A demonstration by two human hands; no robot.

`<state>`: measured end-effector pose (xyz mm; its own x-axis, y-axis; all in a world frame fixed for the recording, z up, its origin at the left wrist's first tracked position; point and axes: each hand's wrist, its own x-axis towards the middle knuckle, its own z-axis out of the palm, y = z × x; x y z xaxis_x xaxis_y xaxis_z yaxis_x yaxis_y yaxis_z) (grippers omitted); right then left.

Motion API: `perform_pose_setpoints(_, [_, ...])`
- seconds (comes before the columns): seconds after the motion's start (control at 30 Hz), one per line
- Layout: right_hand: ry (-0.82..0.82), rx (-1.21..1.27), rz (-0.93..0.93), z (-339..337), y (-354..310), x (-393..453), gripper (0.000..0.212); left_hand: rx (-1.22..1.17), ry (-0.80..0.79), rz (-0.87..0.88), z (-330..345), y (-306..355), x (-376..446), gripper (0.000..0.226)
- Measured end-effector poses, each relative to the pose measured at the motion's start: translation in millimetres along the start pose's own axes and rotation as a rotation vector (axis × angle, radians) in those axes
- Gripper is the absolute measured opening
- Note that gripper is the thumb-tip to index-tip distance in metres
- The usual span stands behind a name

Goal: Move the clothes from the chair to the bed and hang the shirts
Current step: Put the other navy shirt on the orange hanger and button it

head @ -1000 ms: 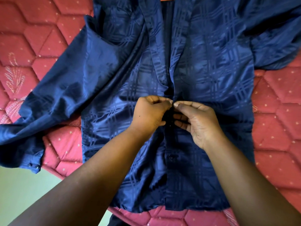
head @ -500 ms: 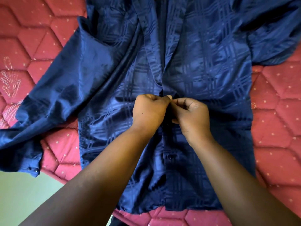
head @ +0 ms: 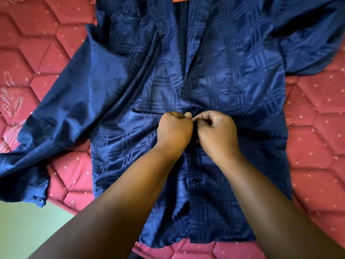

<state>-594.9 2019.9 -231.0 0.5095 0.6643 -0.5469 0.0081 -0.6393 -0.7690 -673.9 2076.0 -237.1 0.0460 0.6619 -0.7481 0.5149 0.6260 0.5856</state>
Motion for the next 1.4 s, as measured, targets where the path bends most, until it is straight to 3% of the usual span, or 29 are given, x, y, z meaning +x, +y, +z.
perform_pose_setpoints(0.27, [-0.145, -0.023, 0.218, -2, 1, 7, 0.021, 0.263, 0.055, 0.31, -5, -17, -9, 0.012])
perform_pose_setpoints(0.33, [-0.141, -0.119, 0.236, -10, -3, 11, 0.018, 0.244, 0.062, 0.303, -11, -18, -3, 0.009])
perform_pose_setpoints(0.43, [0.036, -0.32, 0.045, -20, -28, 23, 0.02, 0.041, -0.009, 0.18, -24, -6, 8, 0.02])
perform_pose_setpoints(0.53, [0.15, -0.258, -0.13, -15, -60, 43, 0.033, -0.093, -0.005, 0.101, -34, 18, 19, 0.016])
perform_pose_setpoints(0.63, [0.072, -0.409, -0.115, 2, -78, 63, 0.044, -0.126, -0.05, 0.108, -33, 37, 29, 0.021])
perform_pose_setpoints(0.7, [0.025, -0.513, -0.027, 10, -79, 76, 0.037, -0.154, -0.105, 0.117, -29, 44, 32, 0.026])
perform_pose_setpoints(0.8, [0.049, -0.298, 0.023, 11, -71, 89, 0.011, -0.165, -0.128, 0.145, -26, 47, 37, 0.023])
perform_pose_setpoints(0.9, [0.002, 0.067, 0.142, 1, -61, 83, 0.019, 0.052, -0.089, 0.291, -25, 41, 47, 0.014])
perform_pose_setpoints(1.03, [0.029, 0.354, 0.196, -9, -50, 73, 0.021, 0.079, -0.121, 0.274, -21, 45, 51, 0.035])
perform_pose_setpoints(1.1, [0.02, 0.417, 0.198, -11, -48, 67, 0.021, 0.077, -0.147, 0.269, -21, 48, 52, 0.038])
perform_pose_setpoints(1.27, [0.059, 0.447, 0.128, -13, -47, 60, 0.02, 0.648, -0.085, 0.659, -23, 50, 54, 0.027])
perform_pose_setpoints(1.4, [0.183, 0.355, 0.03, -17, -47, 61, 0.016, 0.845, 0.015, 0.766, -17, 46, 49, 0.028])
